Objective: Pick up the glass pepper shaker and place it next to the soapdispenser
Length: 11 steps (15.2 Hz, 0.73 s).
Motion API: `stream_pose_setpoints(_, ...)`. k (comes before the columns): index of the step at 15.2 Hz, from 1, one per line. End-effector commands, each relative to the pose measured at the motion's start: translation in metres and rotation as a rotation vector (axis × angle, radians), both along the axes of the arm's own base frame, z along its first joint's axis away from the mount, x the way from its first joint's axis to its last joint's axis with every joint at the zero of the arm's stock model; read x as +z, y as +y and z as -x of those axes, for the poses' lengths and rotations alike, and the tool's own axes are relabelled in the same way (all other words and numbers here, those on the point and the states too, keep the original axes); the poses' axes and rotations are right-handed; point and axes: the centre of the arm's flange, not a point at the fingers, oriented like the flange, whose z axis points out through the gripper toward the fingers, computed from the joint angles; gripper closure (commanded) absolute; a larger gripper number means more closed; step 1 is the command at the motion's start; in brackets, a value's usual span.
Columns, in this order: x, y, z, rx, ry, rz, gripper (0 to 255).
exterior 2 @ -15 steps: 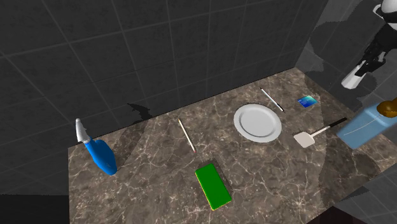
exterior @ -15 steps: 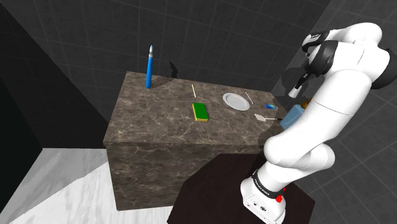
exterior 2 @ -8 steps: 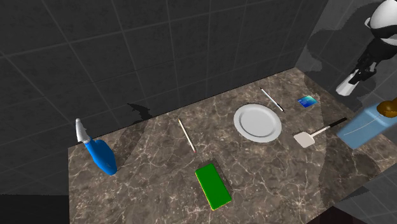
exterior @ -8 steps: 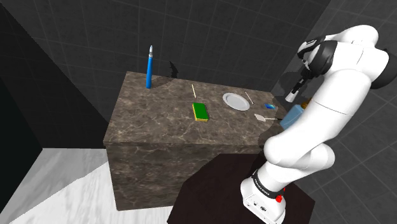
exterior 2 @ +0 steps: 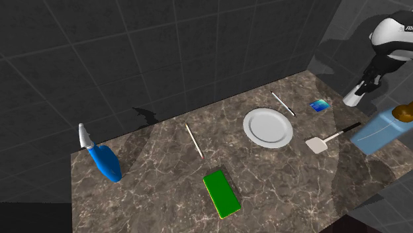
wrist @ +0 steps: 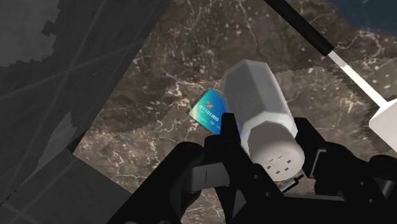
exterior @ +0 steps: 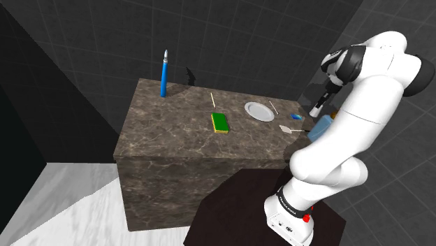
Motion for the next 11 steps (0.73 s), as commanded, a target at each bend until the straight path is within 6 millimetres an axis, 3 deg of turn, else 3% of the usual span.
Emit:
stream_pose_setpoints(1,-0.011,-0.001,0.000,0.000,0.000,0.001,255)
stream_pose_setpoints(11,-0.064,-0.001,0.000,0.000,0.000,0.001,255)
